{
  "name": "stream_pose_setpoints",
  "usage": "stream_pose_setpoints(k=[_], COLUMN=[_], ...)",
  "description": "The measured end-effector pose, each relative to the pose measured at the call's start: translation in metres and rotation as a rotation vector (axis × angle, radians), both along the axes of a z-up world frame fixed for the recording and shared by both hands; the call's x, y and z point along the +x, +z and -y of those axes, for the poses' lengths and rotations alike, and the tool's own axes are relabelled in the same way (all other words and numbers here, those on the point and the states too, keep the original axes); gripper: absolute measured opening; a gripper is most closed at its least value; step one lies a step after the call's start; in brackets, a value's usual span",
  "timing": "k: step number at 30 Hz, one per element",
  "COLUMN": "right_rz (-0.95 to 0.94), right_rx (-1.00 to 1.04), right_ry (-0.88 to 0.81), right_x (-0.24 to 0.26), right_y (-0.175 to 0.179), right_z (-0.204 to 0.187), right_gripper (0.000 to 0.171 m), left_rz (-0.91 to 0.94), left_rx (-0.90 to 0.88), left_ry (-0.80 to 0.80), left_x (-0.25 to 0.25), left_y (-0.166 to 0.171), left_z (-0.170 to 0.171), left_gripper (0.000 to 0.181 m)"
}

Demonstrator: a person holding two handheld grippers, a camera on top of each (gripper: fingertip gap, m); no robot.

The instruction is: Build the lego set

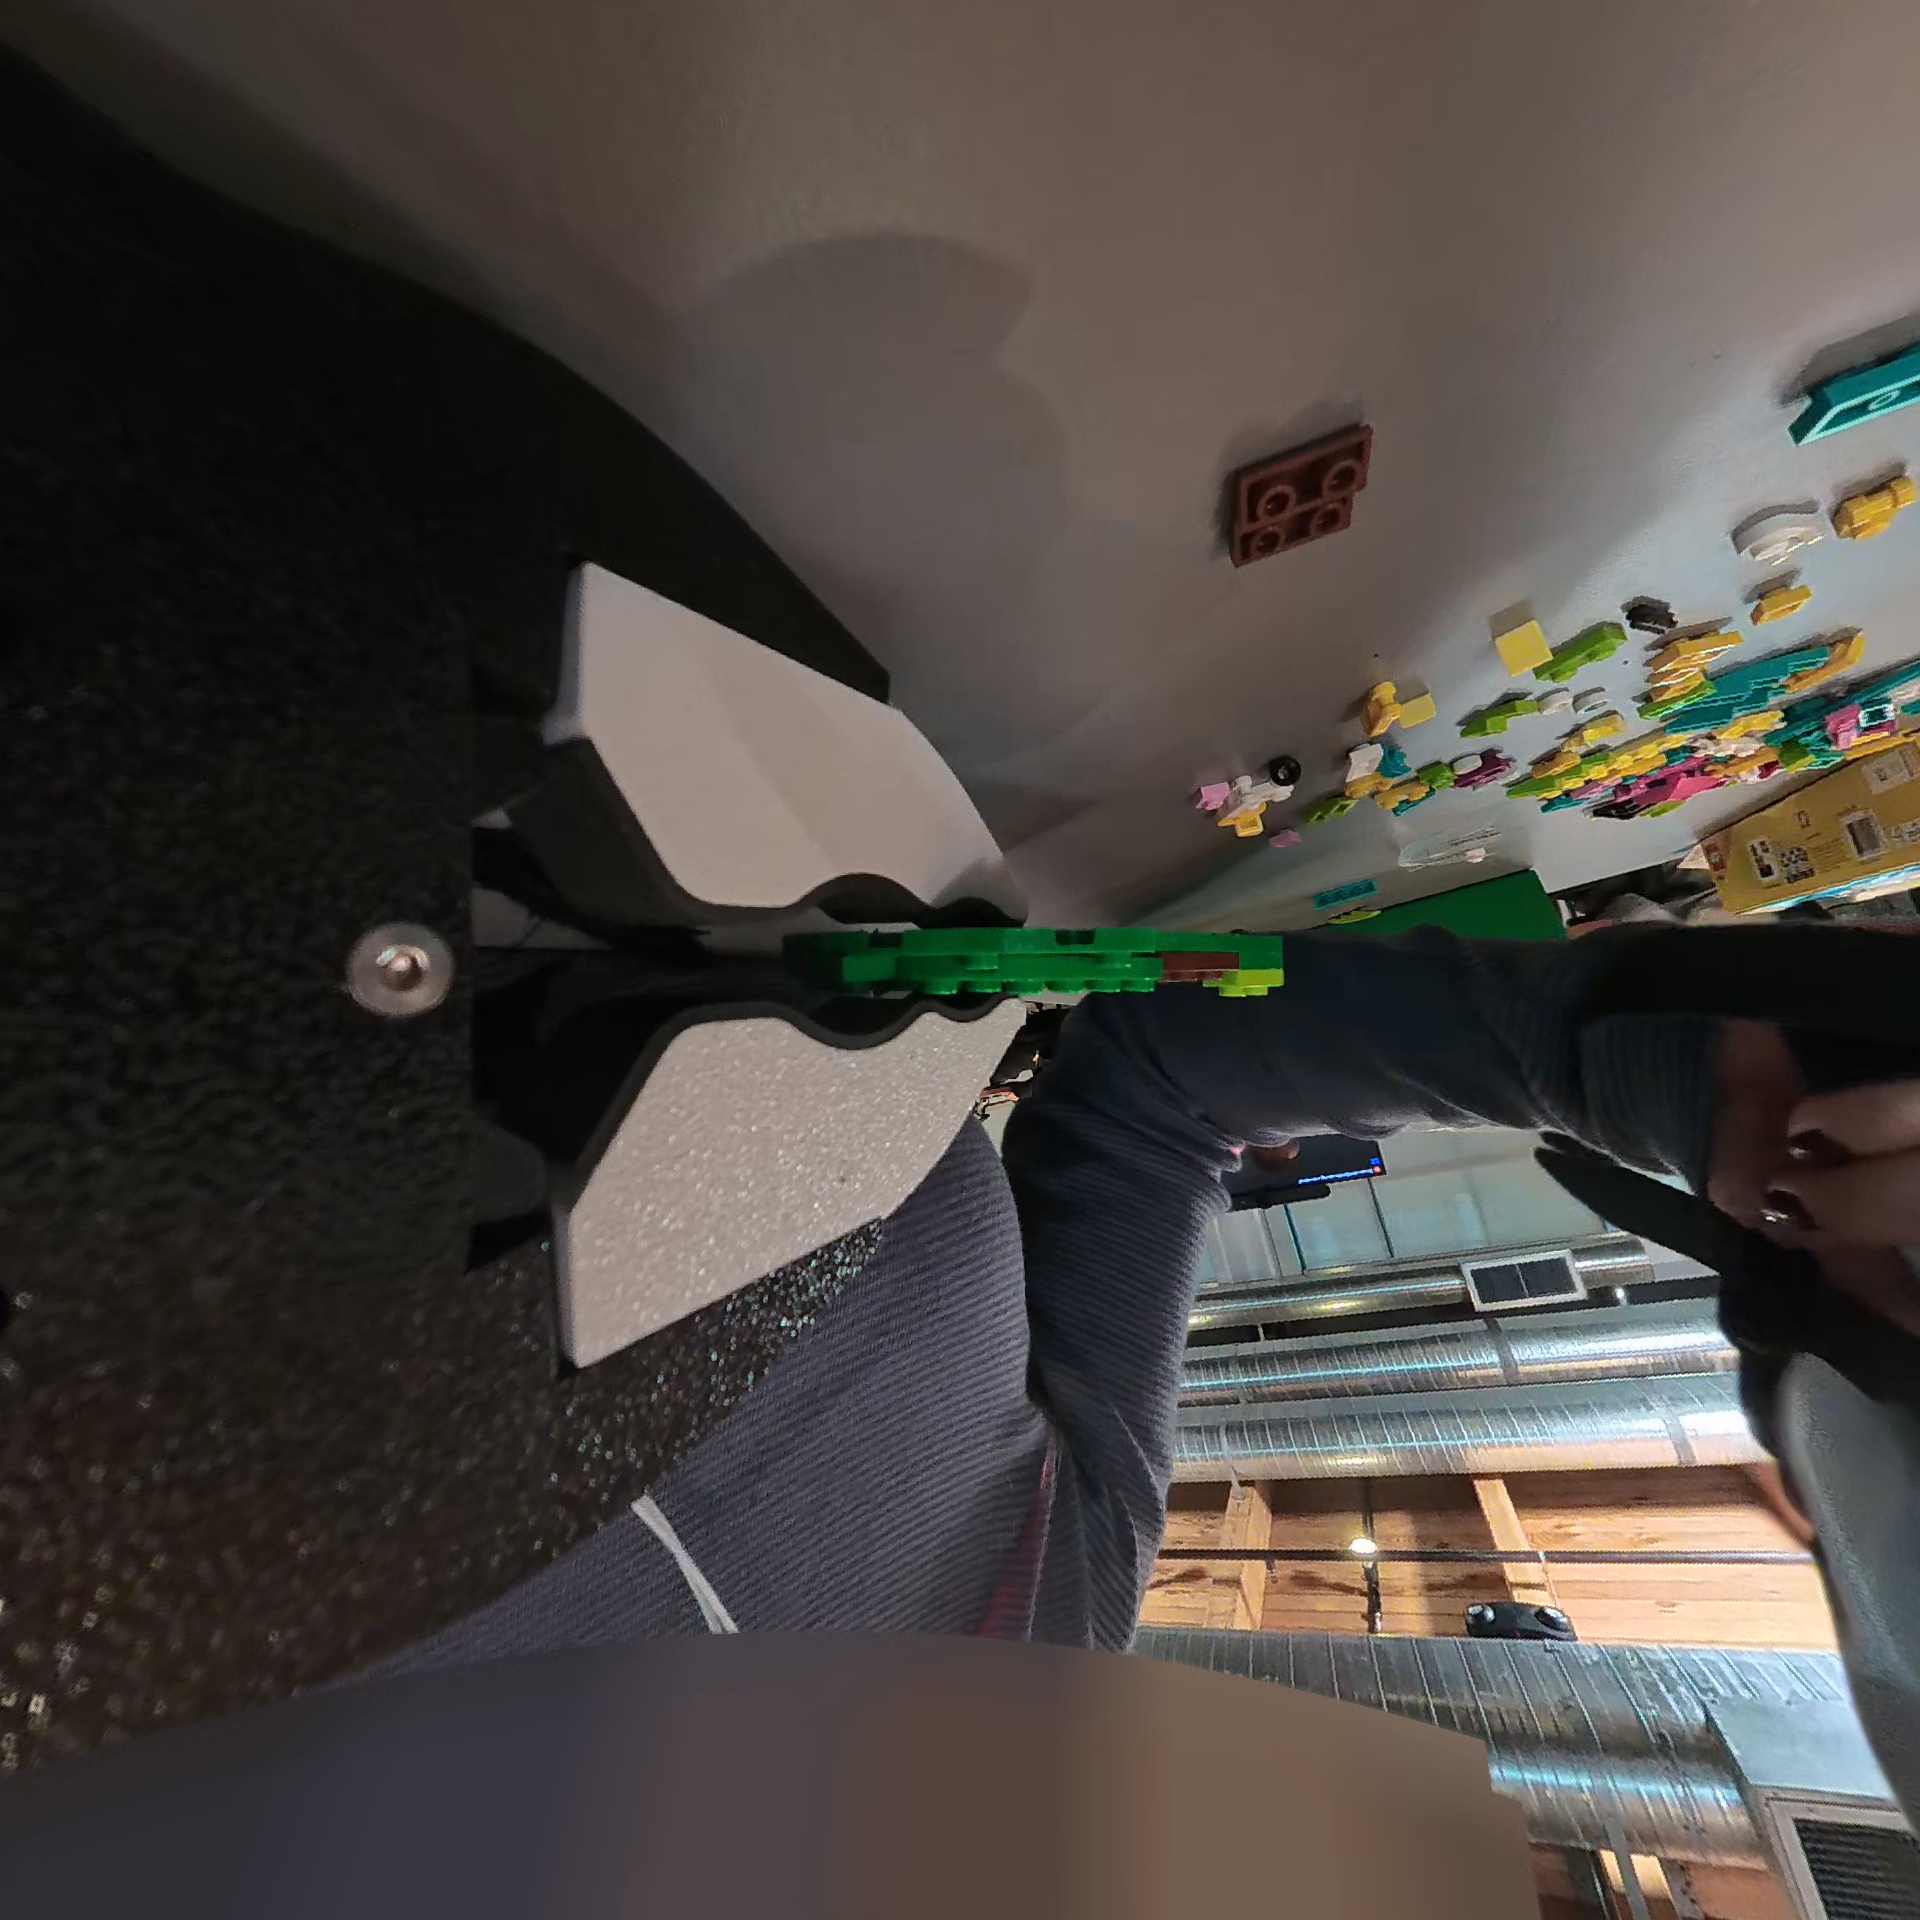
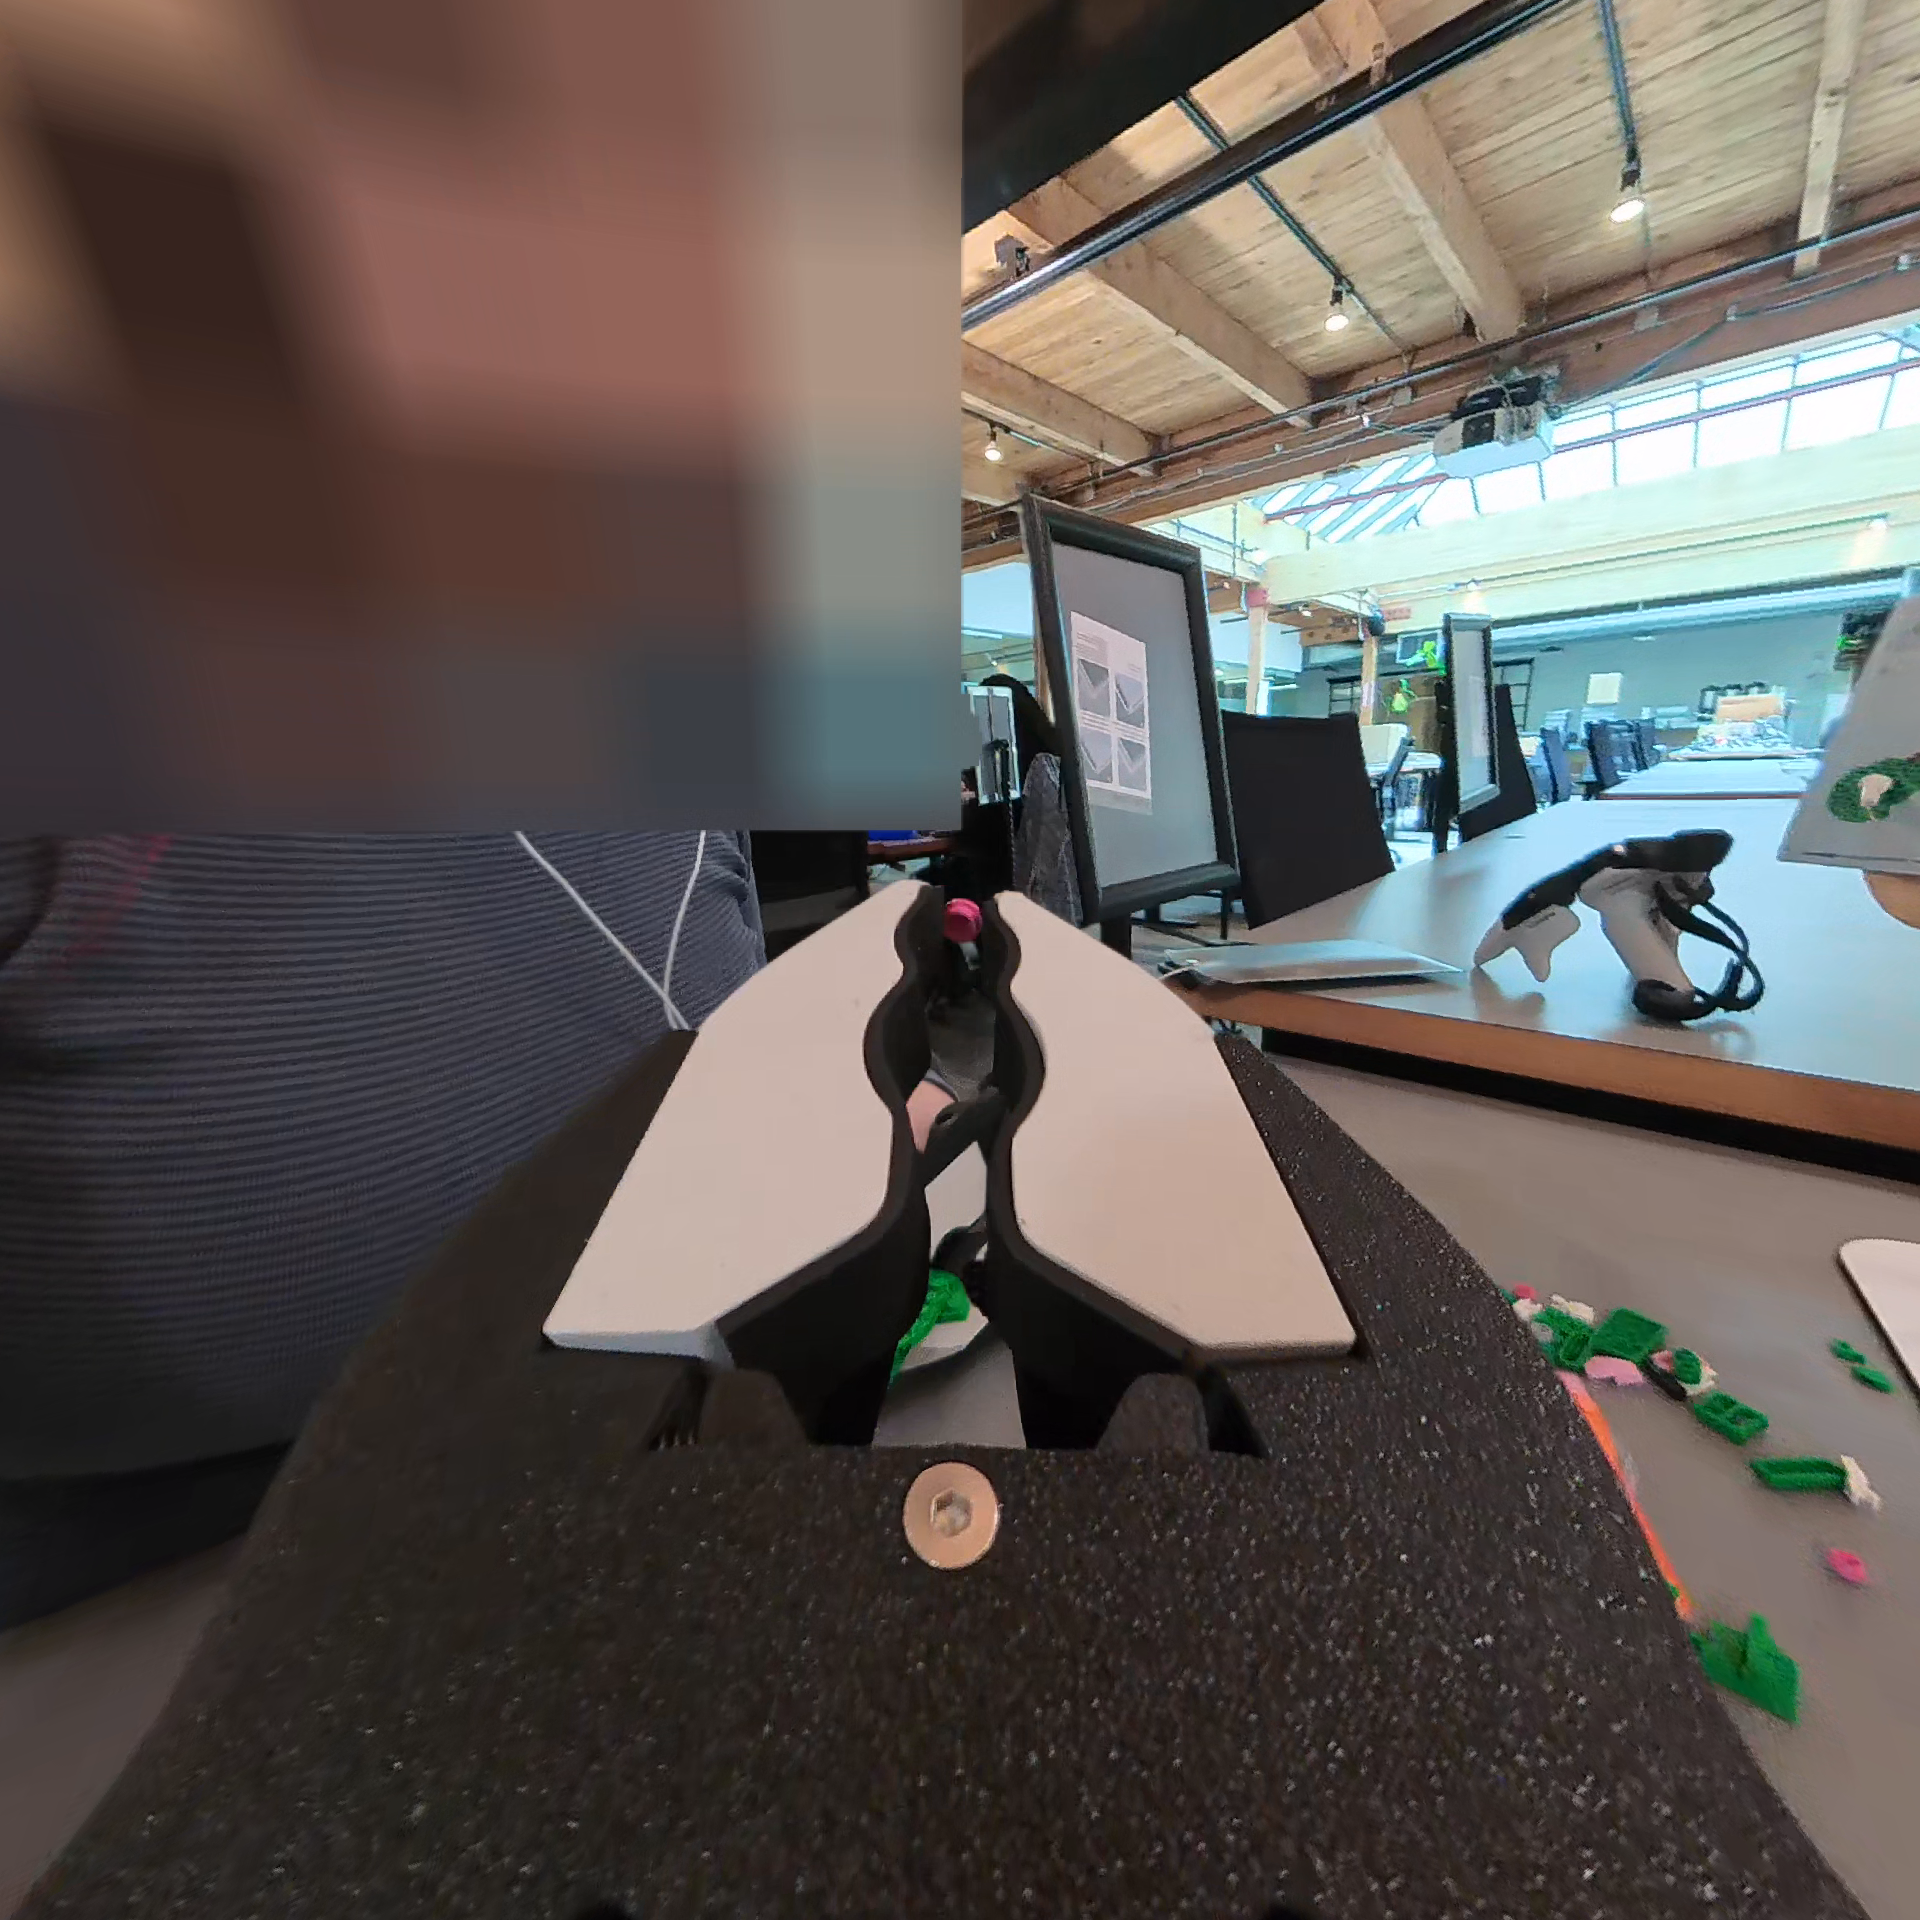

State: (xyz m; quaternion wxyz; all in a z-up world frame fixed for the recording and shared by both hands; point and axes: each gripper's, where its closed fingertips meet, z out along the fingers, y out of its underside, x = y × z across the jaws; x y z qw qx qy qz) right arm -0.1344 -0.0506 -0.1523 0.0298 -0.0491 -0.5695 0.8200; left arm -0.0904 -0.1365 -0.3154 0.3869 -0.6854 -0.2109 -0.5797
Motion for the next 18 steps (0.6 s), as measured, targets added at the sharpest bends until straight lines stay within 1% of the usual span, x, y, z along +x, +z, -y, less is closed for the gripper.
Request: stream_pose_setpoints(k=[4,8,13,18], right_rz=[-0.002,-0.004,0.043,0.077], right_rx=[0.037,0.112,0.146,0.227], right_ry=[-0.037,-0.111,-0.188,-0.273], right_x=[0.013,0.028,0.050,0.067], right_y=[-0.002,-0.010,-0.021,-0.036], right_z=[0.004,0.008,0.002,-0.003], right_gripper=[0.006,0.006,0.006,0.006], left_rz=[-0.006,-0.015,0.000,-0.007], left_rx=[-0.001,-0.004,0.000,-0.005], left_ry=[0.003,0.005,0.010,0.009], left_x=[0.000,0.000,-0.001,-0.001], left_y=[0.000,-0.001,0.000,-0.001], left_z=[0.000,0.000,0.000,-0.001], left_gripper=[0.008,0.008,0.008,0.008])
